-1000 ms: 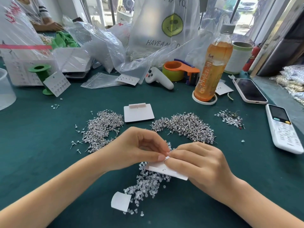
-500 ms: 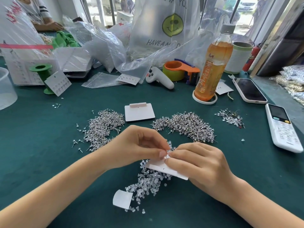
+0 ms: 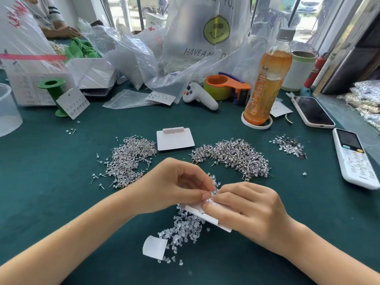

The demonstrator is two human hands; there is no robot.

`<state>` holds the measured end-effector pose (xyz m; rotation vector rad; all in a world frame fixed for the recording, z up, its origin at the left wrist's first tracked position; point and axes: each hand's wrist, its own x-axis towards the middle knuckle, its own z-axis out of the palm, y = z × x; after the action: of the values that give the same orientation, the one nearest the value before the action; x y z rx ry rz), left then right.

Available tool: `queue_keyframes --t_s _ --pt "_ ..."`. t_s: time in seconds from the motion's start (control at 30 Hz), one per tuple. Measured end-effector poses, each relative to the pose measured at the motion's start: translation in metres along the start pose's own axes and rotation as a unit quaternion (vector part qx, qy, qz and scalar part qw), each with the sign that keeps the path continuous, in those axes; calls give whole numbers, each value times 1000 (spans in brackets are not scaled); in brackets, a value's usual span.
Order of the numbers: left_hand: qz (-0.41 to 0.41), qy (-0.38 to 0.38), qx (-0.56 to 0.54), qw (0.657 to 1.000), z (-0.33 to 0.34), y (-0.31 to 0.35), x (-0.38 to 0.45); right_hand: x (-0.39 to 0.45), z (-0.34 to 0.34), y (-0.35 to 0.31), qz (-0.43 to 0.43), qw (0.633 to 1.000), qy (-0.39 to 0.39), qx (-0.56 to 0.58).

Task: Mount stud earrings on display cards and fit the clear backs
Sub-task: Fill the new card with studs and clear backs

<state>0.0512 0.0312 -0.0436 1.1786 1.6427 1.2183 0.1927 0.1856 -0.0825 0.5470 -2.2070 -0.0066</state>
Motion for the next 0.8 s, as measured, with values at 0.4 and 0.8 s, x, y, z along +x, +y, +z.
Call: queue_keyframes --t_s 0.4,0.8 --pt "27 -23 60 998 -1 5 2 1 -1 -3 -1 1000 16 -22" --pt "-12 -69 53 996 -8 7 13 4 1 4 -25 998 13 -57"
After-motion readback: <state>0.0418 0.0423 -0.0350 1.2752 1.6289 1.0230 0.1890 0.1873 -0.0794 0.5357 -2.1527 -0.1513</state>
